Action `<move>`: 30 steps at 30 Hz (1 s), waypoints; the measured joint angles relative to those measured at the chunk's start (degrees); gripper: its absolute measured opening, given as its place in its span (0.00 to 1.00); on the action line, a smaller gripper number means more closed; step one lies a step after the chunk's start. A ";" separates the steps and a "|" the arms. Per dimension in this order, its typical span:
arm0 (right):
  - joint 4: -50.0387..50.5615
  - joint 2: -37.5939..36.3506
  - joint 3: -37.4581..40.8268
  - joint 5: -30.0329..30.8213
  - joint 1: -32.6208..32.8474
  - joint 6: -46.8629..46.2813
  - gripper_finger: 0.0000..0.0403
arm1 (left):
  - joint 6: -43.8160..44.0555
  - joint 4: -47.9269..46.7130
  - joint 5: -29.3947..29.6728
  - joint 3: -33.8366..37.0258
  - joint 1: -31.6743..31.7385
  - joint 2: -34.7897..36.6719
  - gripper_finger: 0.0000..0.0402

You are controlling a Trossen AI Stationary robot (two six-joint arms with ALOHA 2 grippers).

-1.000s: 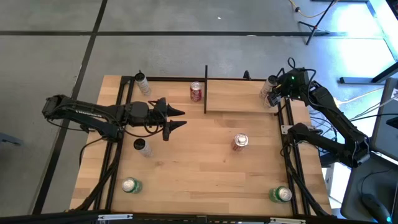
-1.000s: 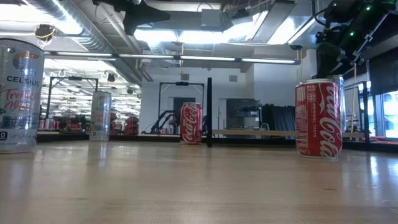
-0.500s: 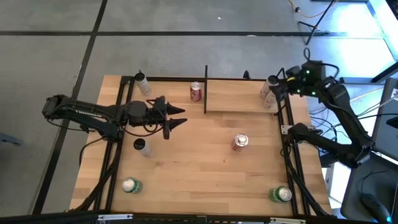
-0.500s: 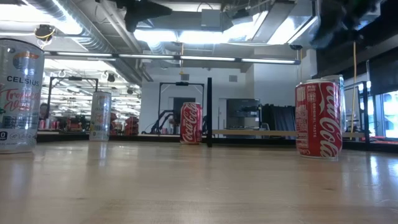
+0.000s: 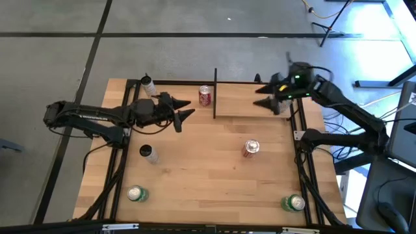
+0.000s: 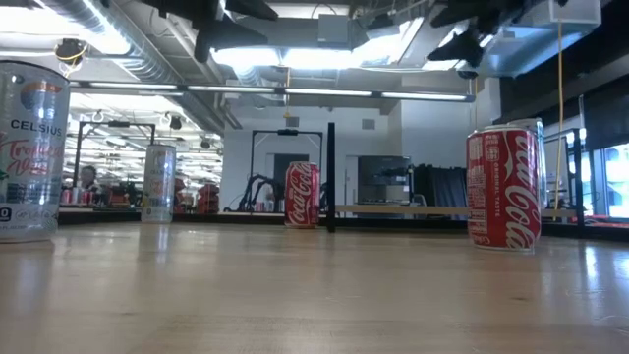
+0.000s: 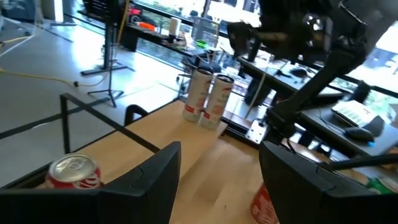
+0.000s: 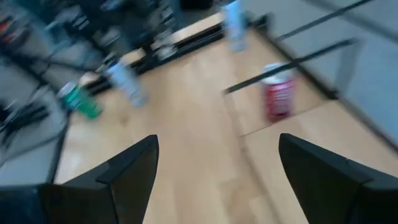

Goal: Place canned beverage on shelf
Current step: Put the top red soda can on the shelf

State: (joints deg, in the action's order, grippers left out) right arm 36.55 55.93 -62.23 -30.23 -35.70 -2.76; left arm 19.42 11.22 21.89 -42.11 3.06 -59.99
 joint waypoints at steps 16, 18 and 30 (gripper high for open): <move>13.37 5.06 0.08 13.13 28.36 -7.93 0.79 | 2.22 -6.86 -13.51 0.02 7.22 -0.07 0.69; 12.61 5.23 0.08 17.56 29.99 -8.00 0.79 | -1.73 -7.26 -13.73 0.02 7.13 -0.07 0.70; -0.31 10.93 0.02 29.69 26.71 -6.07 0.79 | -10.56 -8.49 -17.49 -5.49 18.68 -7.49 0.70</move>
State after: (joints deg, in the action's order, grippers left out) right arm 36.23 66.86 -62.22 -0.54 -8.99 -8.83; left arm 8.86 2.73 4.39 -47.60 21.74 -67.48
